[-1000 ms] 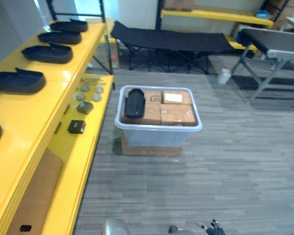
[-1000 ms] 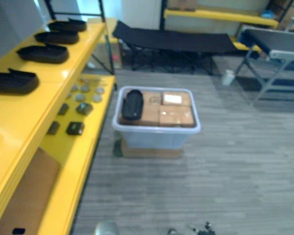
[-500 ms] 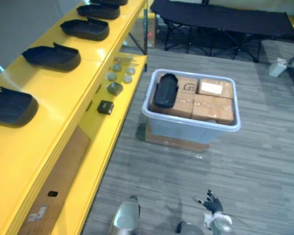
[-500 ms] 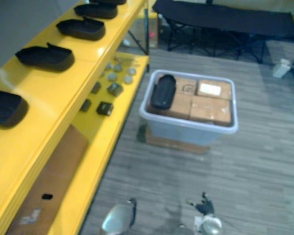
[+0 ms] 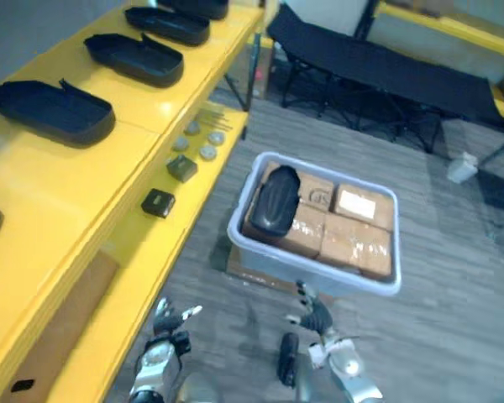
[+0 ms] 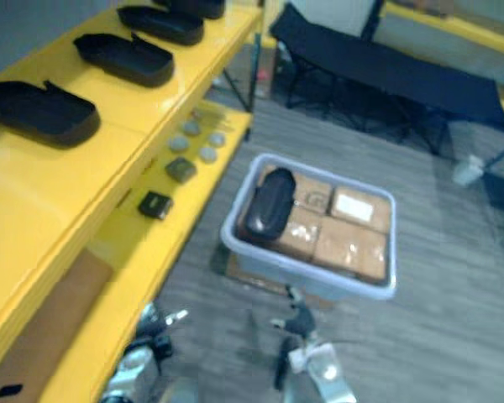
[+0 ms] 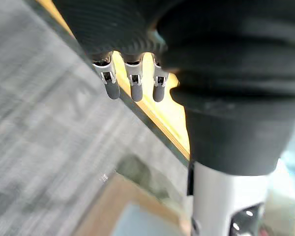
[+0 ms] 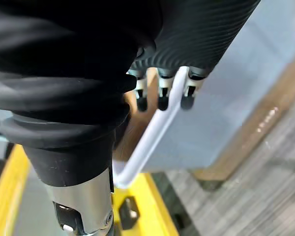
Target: Walk over and take plastic housings, then place them on the shelf
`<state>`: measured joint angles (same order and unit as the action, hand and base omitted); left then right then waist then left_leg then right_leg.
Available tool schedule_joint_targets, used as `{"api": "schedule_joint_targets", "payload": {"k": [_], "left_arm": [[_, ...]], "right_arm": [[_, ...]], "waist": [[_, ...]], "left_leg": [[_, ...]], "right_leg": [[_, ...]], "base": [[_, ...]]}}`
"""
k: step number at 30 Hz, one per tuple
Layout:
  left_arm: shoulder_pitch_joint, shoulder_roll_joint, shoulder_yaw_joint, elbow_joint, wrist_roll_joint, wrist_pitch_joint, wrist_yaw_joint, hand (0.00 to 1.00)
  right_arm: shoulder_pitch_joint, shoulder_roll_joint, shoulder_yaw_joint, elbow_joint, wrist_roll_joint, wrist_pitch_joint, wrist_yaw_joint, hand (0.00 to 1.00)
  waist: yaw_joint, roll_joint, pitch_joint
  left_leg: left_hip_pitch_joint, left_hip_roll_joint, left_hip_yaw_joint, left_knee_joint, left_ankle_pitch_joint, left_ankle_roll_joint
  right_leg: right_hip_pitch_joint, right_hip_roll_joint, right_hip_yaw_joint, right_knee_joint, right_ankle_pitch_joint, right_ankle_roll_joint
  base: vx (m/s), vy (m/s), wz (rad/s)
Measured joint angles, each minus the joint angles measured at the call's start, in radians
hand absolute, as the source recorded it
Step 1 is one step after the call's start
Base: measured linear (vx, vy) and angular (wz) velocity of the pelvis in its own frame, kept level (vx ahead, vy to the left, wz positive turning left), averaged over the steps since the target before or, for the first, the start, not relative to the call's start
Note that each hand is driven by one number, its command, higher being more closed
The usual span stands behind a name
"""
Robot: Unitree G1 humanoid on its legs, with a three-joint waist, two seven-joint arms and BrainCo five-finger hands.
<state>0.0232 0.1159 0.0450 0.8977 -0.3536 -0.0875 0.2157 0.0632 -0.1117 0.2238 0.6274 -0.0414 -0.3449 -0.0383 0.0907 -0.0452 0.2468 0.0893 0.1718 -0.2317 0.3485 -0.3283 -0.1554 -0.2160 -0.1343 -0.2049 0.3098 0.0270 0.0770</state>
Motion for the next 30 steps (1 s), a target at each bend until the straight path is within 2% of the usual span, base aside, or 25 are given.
{"api": "schedule_joint_targets", "payload": {"k": [1,2,3,6,7,8,9,10,11,12,13,16,17,19,21,22,23,24,25,30], "left_arm": [[0.014,-0.015,0.022,0.021,-0.003,0.003,0.0,0.0],[0.047,-0.04,0.066,0.068,-0.025,0.005,-0.001,0.0],[0.072,-0.065,0.145,0.079,-0.074,0.003,-0.002,0.0],[0.127,-0.071,0.247,0.131,-0.065,0.002,-0.02,0.0],[0.173,-0.076,0.289,0.159,-0.032,0.001,-0.04,0.0],[0.188,-0.072,0.299,0.166,-0.023,0.0,-0.045,0.0],[0.213,-0.065,0.309,0.166,-0.023,-0.001,-0.047,0.0],[0.215,-0.054,0.307,0.166,-0.022,-0.002,-0.062,0.0],[0.205,-0.051,0.303,0.163,-0.02,-0.003,-0.073,0.0],[0.178,-0.045,0.28,0.153,-0.02,-0.01,-0.086,0.0],[0.15,-0.026,0.261,0.142,-0.021,-0.02,-0.089,0.0],[0.027,0.047,0.212,0.113,-0.023,-0.061,-0.086,0.0],[-0.02,0.07,0.187,0.095,-0.022,-0.079,-0.079,0.0],[-0.073,0.083,0.145,0.081,-0.02,-0.097,-0.063,0.0],[-0.096,0.082,0.096,0.054,-0.018,-0.117,-0.052,0.0],[-0.107,0.082,0.064,0.052,0.012,-0.123,-0.036,0.0],[-0.106,0.082,0.053,0.051,0.019,-0.124,-0.032,0.0],[-0.105,0.081,0.04,0.048,0.028,-0.123,-0.026,0.0],[-0.097,0.078,0.02,0.048,0.058,-0.123,-0.021,0.0],[-0.083,0.061,-0.022,0.045,0.093,-0.116,-0.011,0.0]], "right_arm": [[-0.004,-0.009,-0.001,-0.003,0.003,0.0,0.001,0.0],[-0.012,-0.019,-0.002,-0.004,0.009,0.0,0.004,0.0],[-0.012,-0.021,-0.005,-0.02,0.009,0.0,0.003,0.0],[-0.018,-0.022,0.014,-0.028,-0.003,0.001,0.004,0.0],[-0.019,-0.021,0.038,-0.042,-0.021,0.0,0.003,0.0],[-0.018,-0.025,0.053,-0.056,-0.028,0.0,0.004,0.0],[-0.01,-0.034,0.09,-0.088,-0.044,-0.002,0.02,0.0],[-0.008,-0.05,0.122,-0.138,-0.067,-0.011,0.04,0.0],[-0.01,-0.059,0.134,-0.172,-0.084,-0.016,0.044,0.0],[-0.022,-0.098,0.143,-0.235,-0.102,-0.039,0.057,0.0],[-0.053,-0.108,0.16,-0.265,-0.115,-0.048,0.066,0.0],[-0.15,-0.162,0.218,-0.433,-0.129,-0.073,0.088,0.0],[-0.205,-0.183,0.248,-0.502,-0.123,-0.082,0.088,0.0],[-0.259,-0.191,0.265,-0.607,-0.067,-0.094,0.074,0.0],[-0.289,-0.178,0.263,-0.722,-0.009,-0.098,0.026,0.0],[-0.323,-0.158,0.247,-0.779,-0.002,-0.092,-0.053,0.0],[-0.335,-0.149,0.23,-0.781,-0.001,-0.087,-0.083,0.0],[-0.361,-0.136,0.191,-0.774,0.001,-0.073,-0.127,0.0],[-0.391,-0.124,0.109,-0.757,0.021,-0.036,-0.214,0.0],[-0.384,-0.125,-0.131,-0.711,0.065,0.018,-0.431,0.0]], "waist": [[0.0,0.007,-0.002],[0.001,0.014,-0.005],[0.004,0.015,-0.006],[0.01,0.017,-0.005],[0.009,0.024,-0.001],[0.013,0.025,0.0],[0.025,0.023,0.008],[0.029,-0.002,0.025],[0.024,0.009,0.032],[0.009,0.017,0.06],[0.008,0.013,0.091],[-0.017,-0.037,0.161],[-0.017,-0.051,0.187],[-0.009,-0.059,0.202],[-0.006,-0.059,0.202],[0.002,-0.059,0.202],[0.006,-0.059,0.202],[0.007,-0.058,0.203],[0.008,-0.054,0.205],[0.007,-0.026,0.224]], "left_leg": [[0.003,0.005,0.0,-0.015,0.022,-0.004],[0.017,0.011,0.003,-0.052,0.071,-0.01],[0.017,0.013,0.003,-0.065,0.111,-0.016],[0.006,0.011,0.021,-0.002,0.16,-0.046],[-0.054,0.008,0.026,0.148,0.182,-0.055],[-0.083,0.008,0.032,0.214,0.205,-0.053],[-0.142,0.011,0.053,0.311,0.277,-0.054],[-0.193,0.011,0.074,0.339,0.225,-0.043],[-0.222,0.007,0.083,0.321,0.201,-0.017],[-0.272,0.003,0.107,0.27,0.209,0.003],[-0.26,0.011,0.127,0.236,0.208,0.006],[-0.245,0.009,0.137,0.082,0.207,0.005],[-0.241,0.013,0.137,0.063,0.199,-0.007],[-0.225,0.015,0.137,0.042,0.186,-0.027],[-0.226,0.007,0.138,0.039,0.178,-0.031],[-0.226,0.0,0.146,0.041,0.174,-0.028],[-0.225,-0.001,0.156,0.043,0.171,-0.024],[-0.223,-0.002,0.166,0.046,0.166,-0.02],[-0.222,-0.001,0.169,0.047,0.147,-0.021],[-0.234,0.018,0.194,0.066,0.063,0.0]], "right_leg": [[0.005,0.002,-0.009,-0.007,-0.008,-0.003],[0.012,0.005,-0.017,-0.015,-0.013,-0.01],[0.024,0.007,-0.029,-0.025,-0.021,-0.014],[0.07,0.012,-0.042,-0.05,-0.043,-0.021],[0.109,0.027,-0.044,-0.075,-0.063,-0.023],[0.117,0.035,-0.044,-0.09,-0.069,-0.031],[0.136,0.04,-0.04,-0.114,-0.071,-0.035],[0.142,0.03,-0.054,-0.127,-0.072,-0.046],[0.136,0.027,-0.074,-0.123,-0.074,-0.051],[0.11,0.029,-0.107,-0.099,-0.086,-0.055],[0.095,0.017,-0.115,-0.065,-0.096,-0.051],[0.041,-0.004,-0.157,-0.014,-0.098,-0.053],[0.036,-0.005,-0.161,-0.007,-0.097,-0.055],[0.041,-0.008,-0.162,-0.003,-0.094,-0.051],[0.043,-0.018,-0.162,-0.003,-0.087,-0.041],[0.043,-0.021,-0.159,-0.003,-0.08,-0.038],[0.043,-0.022,-0.152,-0.003,-0.076,-0.037],[0.045,-0.023,-0.148,-0.004,-0.073,-0.036],[0.045,-0.022,-0.145,-0.005,-0.068,-0.034],[0.032,-0.007,-0.128,-0.004,-0.051,-0.019]], "base": [[0.34,-0.352,0.16],[0.28,-0.298,0.21],[0.22,-0.237,0.26],[0.16,-0.172,0.13],[0.06,-0.092,-0.04],[0.04,-0.112,-0.07],[0.05,-0.092,0.04],[0.06,-0.109,0.19],[0.07,-0.079,0.55],[0.04,-0.057,0.51],[0.03,-0.042,0.66],[0.03,-0.04,0.47],[0.01,0.003,0.25],[-0.02,0.081,0.11],[-0.02,0.109,0.15],[-0.03,0.064,0.04],[-0.05,0.067,0.01],[-0.07,0.067,-0.01],[-0.1,0.094,-0.01],[-0.12,0.095,-0.08]]}}
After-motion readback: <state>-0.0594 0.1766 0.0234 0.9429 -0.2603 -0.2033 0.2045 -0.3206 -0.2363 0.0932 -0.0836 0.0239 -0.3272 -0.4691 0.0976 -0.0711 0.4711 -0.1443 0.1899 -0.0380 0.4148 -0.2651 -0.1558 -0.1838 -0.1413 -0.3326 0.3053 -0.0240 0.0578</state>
